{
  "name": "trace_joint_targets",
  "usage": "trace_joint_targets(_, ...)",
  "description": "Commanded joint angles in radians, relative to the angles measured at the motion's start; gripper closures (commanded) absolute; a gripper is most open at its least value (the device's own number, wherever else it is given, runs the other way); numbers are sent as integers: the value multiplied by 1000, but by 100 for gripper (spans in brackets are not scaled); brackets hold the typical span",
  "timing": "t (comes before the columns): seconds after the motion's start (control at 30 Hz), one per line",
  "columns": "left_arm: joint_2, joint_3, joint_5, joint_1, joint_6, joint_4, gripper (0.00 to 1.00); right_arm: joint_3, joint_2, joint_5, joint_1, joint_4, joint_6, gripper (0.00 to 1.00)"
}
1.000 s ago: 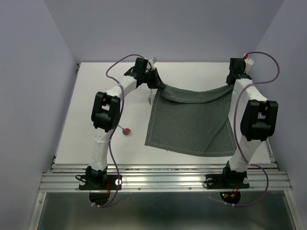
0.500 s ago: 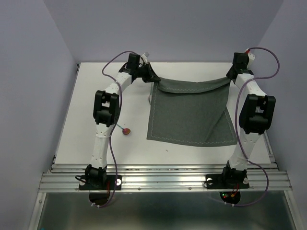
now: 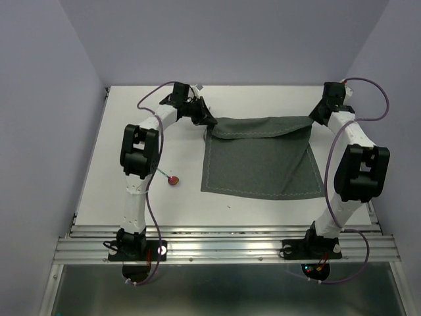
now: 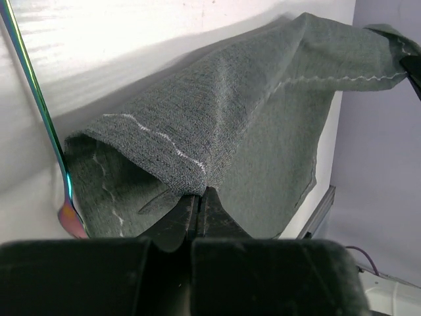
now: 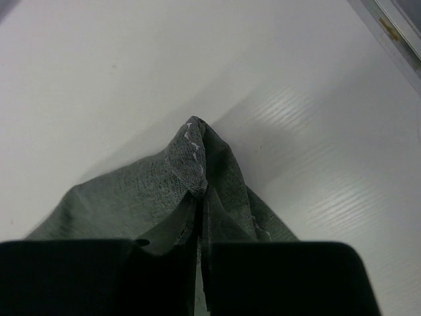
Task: Fold the napkin into a case and place the utensils inside
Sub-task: Flatten out the crumpled napkin at the center of the board, then pick up the crumpled napkin from the center of the board.
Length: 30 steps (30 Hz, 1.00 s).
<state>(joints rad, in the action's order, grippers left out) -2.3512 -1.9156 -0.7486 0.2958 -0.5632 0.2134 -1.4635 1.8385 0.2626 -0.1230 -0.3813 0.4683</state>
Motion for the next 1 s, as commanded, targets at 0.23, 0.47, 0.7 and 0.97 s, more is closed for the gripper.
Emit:
trace_joint_targets(0.23,72,-41,-21,-26,34,-29,100,5,-113,-37,-6,-36,156,99)
trace_joint_targets(0.47,-78,-186,-44,-21,5,-9,100,-9,-79,-94,-6,-13,184,99)
trace_joint_targets(0.7,-128,-162,-2,-30,29,37,100,-20,2,-152,22,30,194,99)
trace_joint_targets(0.97,22,64,132,-132,95,81,100,15,94,-180,152,70,227,99)
